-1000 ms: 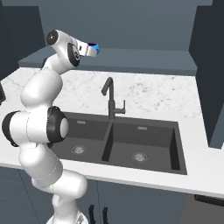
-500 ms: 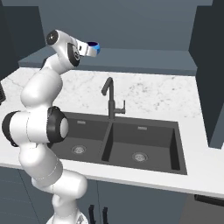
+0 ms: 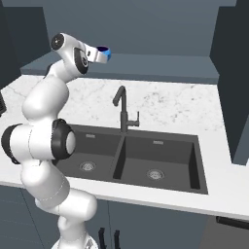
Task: Gather all objects into one cabinet and sort the glasses and bowls to opposite sides.
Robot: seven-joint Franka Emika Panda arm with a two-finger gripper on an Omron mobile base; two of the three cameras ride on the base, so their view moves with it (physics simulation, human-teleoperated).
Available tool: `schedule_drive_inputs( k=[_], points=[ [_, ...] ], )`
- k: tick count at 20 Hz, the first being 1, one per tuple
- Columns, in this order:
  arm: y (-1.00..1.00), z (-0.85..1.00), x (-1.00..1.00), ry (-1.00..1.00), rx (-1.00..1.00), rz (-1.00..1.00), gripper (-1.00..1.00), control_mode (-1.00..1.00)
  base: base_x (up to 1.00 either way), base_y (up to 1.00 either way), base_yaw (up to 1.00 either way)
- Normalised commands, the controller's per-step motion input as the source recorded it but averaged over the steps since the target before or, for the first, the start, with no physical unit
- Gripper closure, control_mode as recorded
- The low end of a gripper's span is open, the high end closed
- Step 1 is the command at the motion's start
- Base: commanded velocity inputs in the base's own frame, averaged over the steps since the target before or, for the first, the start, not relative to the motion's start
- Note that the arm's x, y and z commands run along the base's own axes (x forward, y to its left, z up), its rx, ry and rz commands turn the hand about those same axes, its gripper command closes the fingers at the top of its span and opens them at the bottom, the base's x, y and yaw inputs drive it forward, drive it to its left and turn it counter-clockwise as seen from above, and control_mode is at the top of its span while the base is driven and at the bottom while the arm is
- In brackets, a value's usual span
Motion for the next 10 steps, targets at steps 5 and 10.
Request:
schedule_drive_inputs(
  k=[5,10],
  points=[
    [-0.26,0.0,-0.52,-0.01,0.0,0.03,1.0,-1.0,0.0,0.0,0.0],
    [-0.3,0.07,-0.57,-0.04,0.0,0.04,1.0,-1.0,0.0,0.0,0.0]
  ],
)
